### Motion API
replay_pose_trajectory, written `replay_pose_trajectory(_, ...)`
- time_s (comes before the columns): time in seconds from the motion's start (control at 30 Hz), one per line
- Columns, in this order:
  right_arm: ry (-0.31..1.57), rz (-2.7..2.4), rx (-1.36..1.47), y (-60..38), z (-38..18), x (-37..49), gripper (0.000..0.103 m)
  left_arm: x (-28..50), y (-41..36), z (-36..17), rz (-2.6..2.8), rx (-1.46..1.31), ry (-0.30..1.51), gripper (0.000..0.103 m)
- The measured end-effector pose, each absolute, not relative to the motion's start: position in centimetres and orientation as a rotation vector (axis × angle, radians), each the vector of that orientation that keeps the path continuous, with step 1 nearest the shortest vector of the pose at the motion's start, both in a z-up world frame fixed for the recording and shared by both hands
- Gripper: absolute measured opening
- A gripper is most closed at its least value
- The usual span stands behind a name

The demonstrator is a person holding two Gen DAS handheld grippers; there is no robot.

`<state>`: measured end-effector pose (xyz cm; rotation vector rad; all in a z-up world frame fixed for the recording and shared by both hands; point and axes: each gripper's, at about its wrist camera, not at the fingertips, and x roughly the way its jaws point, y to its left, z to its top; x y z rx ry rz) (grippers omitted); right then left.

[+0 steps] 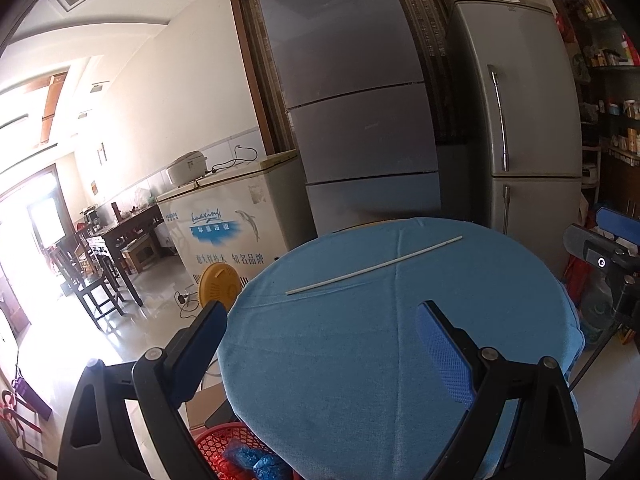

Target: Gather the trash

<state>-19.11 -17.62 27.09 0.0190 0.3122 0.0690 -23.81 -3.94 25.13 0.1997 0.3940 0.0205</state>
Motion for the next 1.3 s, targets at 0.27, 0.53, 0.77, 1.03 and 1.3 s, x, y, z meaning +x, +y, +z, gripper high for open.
replay_pose_trajectory(0.27, 0.313, 0.065, 0.013, -17.4, 27.3, -18.9, 0.07, -23.7, -3.7, 25.1, 0.017, 0.192, 0.393, 0.095)
replay_pose_trajectory(0.53, 0.313, 0.062, 0.007, -17.1, 27.5, -18.7, 0.07, -23.6, -3.5, 25.1, 0.018, 0.182, 0.391, 0.095)
replay_pose_trajectory(0.77, 0.31, 0.058, 0.009, -16.6, 27.6, -18.5, 0.07, -23.3, -3.0, 25.1, 0.019, 0.171, 0.395, 0.095)
replay_pose_trajectory(1.03, 0.31, 0.06, 0.005, -16.1, 27.6, -18.3, 0.07, -23.1, -2.4, 24.9, 0.021, 0.162, 0.398, 0.095)
replay_pose_trajectory(1.3, 0.306, 0.064, 0.001, -15.4, 27.6, -18.1, 0.07, -23.0, -2.0, 24.8, 0.021, 0.153, 0.397, 0.095)
